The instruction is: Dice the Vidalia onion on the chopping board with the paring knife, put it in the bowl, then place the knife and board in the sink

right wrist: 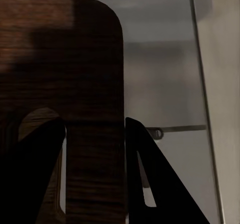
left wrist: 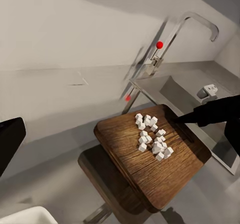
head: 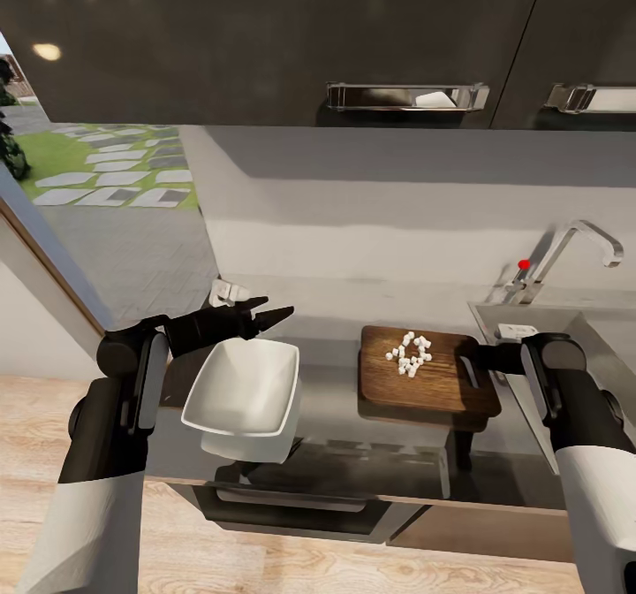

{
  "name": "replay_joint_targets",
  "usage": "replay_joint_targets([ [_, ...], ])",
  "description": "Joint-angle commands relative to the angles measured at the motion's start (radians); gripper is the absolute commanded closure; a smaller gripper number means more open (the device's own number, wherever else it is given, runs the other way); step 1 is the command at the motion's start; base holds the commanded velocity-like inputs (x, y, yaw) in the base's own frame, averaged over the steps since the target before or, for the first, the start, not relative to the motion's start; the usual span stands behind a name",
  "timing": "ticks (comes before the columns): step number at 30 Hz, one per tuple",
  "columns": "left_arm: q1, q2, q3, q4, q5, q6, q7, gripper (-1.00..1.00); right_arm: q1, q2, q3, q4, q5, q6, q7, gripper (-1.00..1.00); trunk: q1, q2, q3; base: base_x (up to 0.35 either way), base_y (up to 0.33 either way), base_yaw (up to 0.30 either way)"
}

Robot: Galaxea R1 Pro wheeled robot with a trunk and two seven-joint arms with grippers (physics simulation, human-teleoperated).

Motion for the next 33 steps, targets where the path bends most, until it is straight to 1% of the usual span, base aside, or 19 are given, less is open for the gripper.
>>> replay_joint_targets([
  [1, -0.001, -0.001, 0.002, 0.0, 0.003, 0.009, -0.003, -1.0, -0.001, 0.0, -0.001, -0.001, 0.009, 0.003, 0.01, 1.0, 0.001, -0.002, -0.002, 0.0, 0.0, 0.0],
  [12, -0.001, -0.001, 0.002, 0.0, 0.003, 0.008, -0.003, -1.0, -0.001, 0.0, 0.007, -0.001, 0.009, -0.024, 0.011, 1.0, 0.001, -0.002, -0.002, 0.0, 0.0, 0.0],
  [26, -0.001, -0.001, 0.001, 0.0, 0.003, 0.008, -0.003, -1.0, -0.001, 0.001, 0.013, -0.002, 0.009, -0.025, 0.011, 1.0, 0.001, -0.002, -0.002, 0.0, 0.0, 0.0],
  [33, -0.001, -0.001, 0.002, 0.001, 0.003, 0.008, -0.003, -1.0, -0.001, 0.008, 0.013, -0.002, 0.009, -0.025, 0.011, 1.0, 0.001, -0.002, 0.005, 0.0, 0.0, 0.0],
])
